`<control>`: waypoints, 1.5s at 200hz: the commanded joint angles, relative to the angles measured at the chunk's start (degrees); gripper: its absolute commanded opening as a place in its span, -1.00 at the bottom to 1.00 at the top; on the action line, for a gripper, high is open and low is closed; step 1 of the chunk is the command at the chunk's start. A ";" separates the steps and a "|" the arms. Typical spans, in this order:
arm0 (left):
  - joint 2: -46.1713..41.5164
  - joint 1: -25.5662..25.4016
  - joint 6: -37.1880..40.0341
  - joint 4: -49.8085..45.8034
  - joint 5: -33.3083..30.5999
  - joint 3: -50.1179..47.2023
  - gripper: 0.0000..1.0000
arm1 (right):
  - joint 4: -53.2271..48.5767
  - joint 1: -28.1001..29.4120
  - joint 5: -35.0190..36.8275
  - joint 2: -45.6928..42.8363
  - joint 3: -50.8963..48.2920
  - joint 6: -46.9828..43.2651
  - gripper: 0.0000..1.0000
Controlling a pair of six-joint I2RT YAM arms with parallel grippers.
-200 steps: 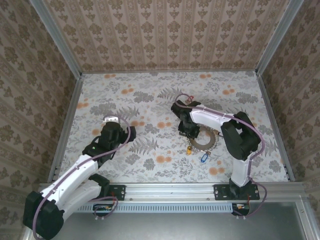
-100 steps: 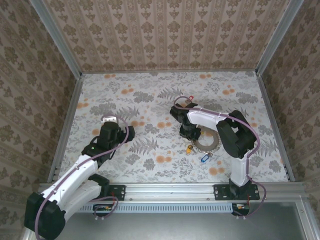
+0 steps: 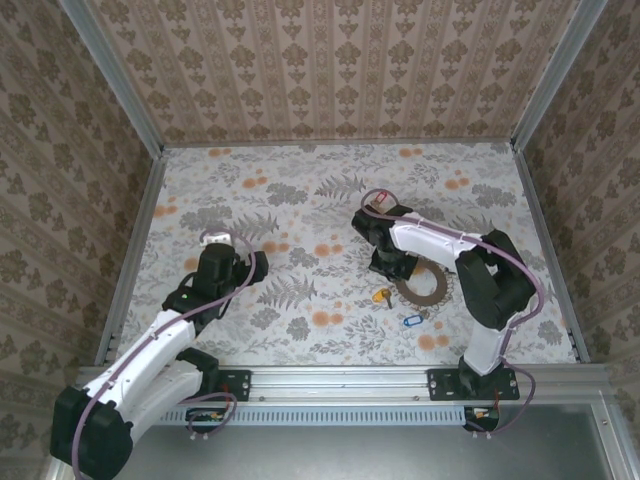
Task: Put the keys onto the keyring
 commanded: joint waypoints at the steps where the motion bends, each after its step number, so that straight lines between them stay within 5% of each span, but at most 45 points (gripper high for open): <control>1: -1.03 0.35 -1.25 0.04 0.76 -0.62 0.98 | -0.44 -0.46 -1.49 -3.58 -1.92 -0.06 -1.00; 34: -1.70 0.38 -0.64 0.97 2.18 -1.01 1.00 | 11.19 -3.84 -15.92 -6.95 -8.96 -1.59 -1.00; 63: -1.08 1.94 4.67 7.20 12.22 -1.08 1.00 | 22.95 -6.15 -31.05 -9.33 -15.33 -3.66 -1.00; 91: -0.72 1.76 7.50 10.72 14.88 -1.16 1.00 | 27.00 -9.41 -34.92 -12.93 -20.16 -5.17 -0.55; 155: 5.10 1.12 11.16 9.84 16.32 2.67 1.00 | 22.59 -17.80 -36.01 -21.42 -26.10 -13.35 -0.32; 183: 4.38 1.14 14.21 7.07 16.22 4.26 1.00 | 19.06 -16.65 -33.34 -22.47 -19.94 -31.25 -0.05; 202: 3.18 1.10 17.49 3.45 13.03 4.77 1.00 | 19.19 -11.59 -21.54 -25.75 -16.59 -45.80 -0.03; 224: 0.99 1.08 16.50 3.01 11.28 3.25 1.00 | 25.19 -6.62 -19.17 -29.81 -17.70 -69.96 -0.15; 242: -0.16 1.11 15.41 4.97 12.67 1.99 1.00 | 32.86 -3.75 -10.56 -33.72 -21.15 -85.65 -0.19; 271: 2.19 1.14 13.88 7.44 13.17 1.32 1.00 | 34.35 -3.38 -22.02 -37.18 -25.48 -109.17 -0.13; 300: 4.58 -0.83 13.77 7.30 14.47 2.02 1.00 | 25.01 -3.28 -25.00 -30.92 -20.44 -114.83 -0.24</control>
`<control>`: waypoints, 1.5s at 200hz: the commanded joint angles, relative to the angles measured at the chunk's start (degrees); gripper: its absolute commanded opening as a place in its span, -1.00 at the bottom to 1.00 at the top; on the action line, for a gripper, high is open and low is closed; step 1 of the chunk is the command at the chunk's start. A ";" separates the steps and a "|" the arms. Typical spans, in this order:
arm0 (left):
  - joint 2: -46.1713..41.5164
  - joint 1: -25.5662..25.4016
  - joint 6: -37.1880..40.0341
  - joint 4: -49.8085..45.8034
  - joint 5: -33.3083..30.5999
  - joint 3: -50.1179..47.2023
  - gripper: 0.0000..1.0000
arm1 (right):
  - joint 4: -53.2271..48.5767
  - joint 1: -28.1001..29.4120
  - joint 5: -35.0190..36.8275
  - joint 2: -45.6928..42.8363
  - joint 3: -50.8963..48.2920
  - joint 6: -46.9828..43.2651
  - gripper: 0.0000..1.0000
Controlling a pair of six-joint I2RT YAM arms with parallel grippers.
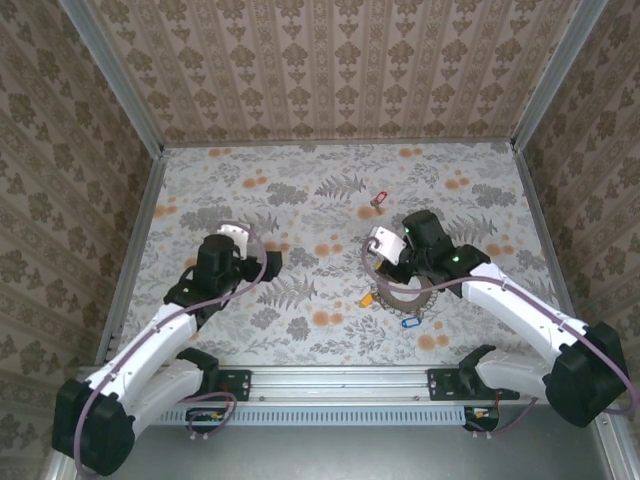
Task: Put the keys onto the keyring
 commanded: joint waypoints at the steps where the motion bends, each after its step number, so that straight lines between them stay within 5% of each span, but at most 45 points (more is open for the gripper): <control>1: 1.13 -0.83 -0.69 0.92 1.23 -0.32 1.00 | -6.13 0.41 -4.44 4.87 2.96 -16.24 -0.24; 46: -0.49 -0.95 -1.26 1.49 0.18 -1.70 1.00 | -7.88 1.93 -2.17 15.43 5.76 -13.12 -0.30; 100: 1.69 -0.88 -1.13 1.60 0.74 -0.77 1.00 | -22.27 7.48 10.49 30.73 22.15 5.24 -0.31; 178: 3.43 -0.68 -0.87 1.36 1.56 0.03 1.00 | -30.00 15.20 28.10 37.45 24.65 28.86 -0.34; 300: 3.47 -0.68 -1.37 0.66 0.48 0.30 1.00 | -29.78 19.12 36.81 46.39 30.64 37.28 -0.50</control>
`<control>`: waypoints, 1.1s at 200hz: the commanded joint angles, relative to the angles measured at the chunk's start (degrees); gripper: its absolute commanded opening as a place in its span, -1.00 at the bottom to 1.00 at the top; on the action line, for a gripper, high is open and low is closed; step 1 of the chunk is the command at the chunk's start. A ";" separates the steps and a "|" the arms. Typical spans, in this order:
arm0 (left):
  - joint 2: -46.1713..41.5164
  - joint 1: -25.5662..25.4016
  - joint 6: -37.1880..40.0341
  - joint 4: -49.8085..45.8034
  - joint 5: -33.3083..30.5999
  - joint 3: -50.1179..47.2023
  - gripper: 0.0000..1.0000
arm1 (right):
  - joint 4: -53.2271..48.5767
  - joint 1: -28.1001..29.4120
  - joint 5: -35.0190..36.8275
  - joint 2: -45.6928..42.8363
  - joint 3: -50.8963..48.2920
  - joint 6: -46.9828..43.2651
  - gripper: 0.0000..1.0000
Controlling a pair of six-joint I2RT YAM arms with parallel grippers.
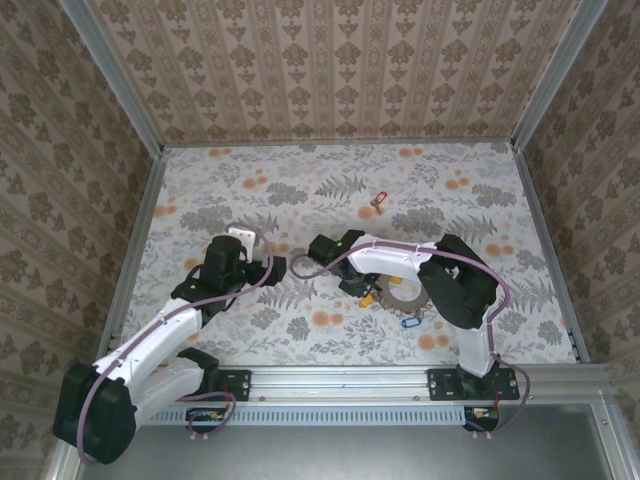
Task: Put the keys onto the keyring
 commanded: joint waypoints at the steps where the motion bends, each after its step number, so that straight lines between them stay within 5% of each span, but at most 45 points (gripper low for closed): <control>1: -0.03 0.08 -0.86 -0.28 -0.30 1.37 1.00 | -1.21 0.02 4.63 1.24 1.82 2.50 -0.51; 78: 0.95 0.07 -0.75 -0.55 -0.30 1.94 1.00 | 0.01 -0.73 8.92 1.97 0.84 2.19 -0.55; 220: 2.28 -0.01 -0.74 -0.99 -0.43 2.75 1.00 | 2.21 -1.56 6.03 3.28 -0.10 3.39 -0.50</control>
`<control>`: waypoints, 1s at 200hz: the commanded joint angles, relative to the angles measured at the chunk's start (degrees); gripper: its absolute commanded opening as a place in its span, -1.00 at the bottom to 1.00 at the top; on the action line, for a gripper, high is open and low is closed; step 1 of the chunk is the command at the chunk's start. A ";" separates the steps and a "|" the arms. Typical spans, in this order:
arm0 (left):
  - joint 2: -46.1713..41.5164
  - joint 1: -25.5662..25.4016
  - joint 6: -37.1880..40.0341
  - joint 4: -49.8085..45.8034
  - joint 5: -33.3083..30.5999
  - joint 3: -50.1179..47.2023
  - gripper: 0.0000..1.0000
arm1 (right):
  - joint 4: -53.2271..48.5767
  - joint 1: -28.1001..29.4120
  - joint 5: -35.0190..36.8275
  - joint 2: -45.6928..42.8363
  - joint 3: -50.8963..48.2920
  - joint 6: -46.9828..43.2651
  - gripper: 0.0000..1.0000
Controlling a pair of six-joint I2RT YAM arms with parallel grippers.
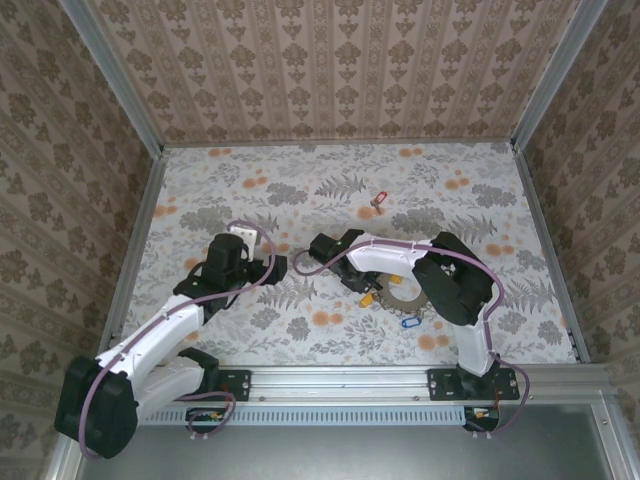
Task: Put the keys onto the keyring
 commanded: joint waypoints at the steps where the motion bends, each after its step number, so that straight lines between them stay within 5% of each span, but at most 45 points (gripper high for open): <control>1: 0.29 -0.05 -0.60 -0.86 -0.46 1.89 1.00 | 0.40 -0.50 0.43 1.56 -0.20 1.01 -0.50; 152: -0.33 -1.67 -0.71 -2.14 -3.31 2.47 1.00 | 3.22 -0.95 7.29 -1.91 -5.89 1.00 -0.61; 200: 1.05 -2.01 -0.55 -2.65 -3.61 3.37 1.00 | 5.00 -1.62 7.70 -4.15 -8.11 0.42 -0.87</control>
